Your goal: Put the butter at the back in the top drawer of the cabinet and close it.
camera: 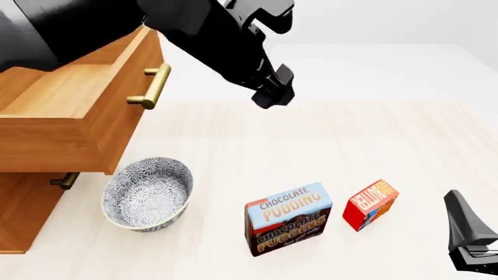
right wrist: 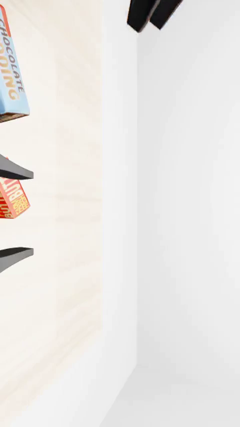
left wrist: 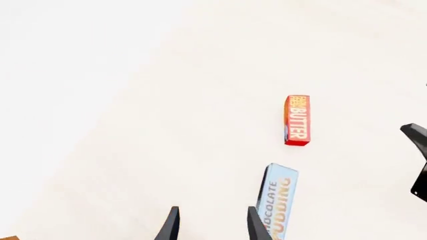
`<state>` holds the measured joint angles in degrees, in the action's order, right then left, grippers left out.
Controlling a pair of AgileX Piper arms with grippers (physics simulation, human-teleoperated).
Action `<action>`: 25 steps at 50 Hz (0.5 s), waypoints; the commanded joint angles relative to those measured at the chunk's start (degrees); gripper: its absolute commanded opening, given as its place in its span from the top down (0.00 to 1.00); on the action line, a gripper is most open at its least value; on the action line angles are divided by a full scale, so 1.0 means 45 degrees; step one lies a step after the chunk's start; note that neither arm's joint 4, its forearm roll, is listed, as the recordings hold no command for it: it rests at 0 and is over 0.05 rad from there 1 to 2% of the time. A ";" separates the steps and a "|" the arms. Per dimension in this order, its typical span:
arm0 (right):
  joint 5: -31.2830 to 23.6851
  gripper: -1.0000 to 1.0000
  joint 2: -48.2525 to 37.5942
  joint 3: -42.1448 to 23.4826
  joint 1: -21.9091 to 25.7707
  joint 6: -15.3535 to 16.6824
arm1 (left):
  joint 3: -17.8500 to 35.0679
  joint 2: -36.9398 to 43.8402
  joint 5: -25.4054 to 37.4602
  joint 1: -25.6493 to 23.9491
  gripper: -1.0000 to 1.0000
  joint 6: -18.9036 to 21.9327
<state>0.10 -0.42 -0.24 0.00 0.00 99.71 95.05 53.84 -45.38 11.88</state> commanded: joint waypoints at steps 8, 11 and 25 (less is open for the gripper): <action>0.0000 0.00 0.0000 0.0000 0.0000 0.0000 | 0.2063 0.3637 -0.0053 -0.1369 0.00 -0.1005; 0.0000 0.00 0.0000 0.0000 0.0000 0.0000 | 0.2352 0.4017 0.0010 -0.1503 0.00 -0.1147; 0.0000 0.00 0.0000 0.0000 0.0000 0.0000 | 0.3582 0.5403 0.0500 -0.2149 0.00 -0.1695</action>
<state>0.10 -0.42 -0.24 0.00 0.00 111.99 114.62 54.92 -52.87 5.99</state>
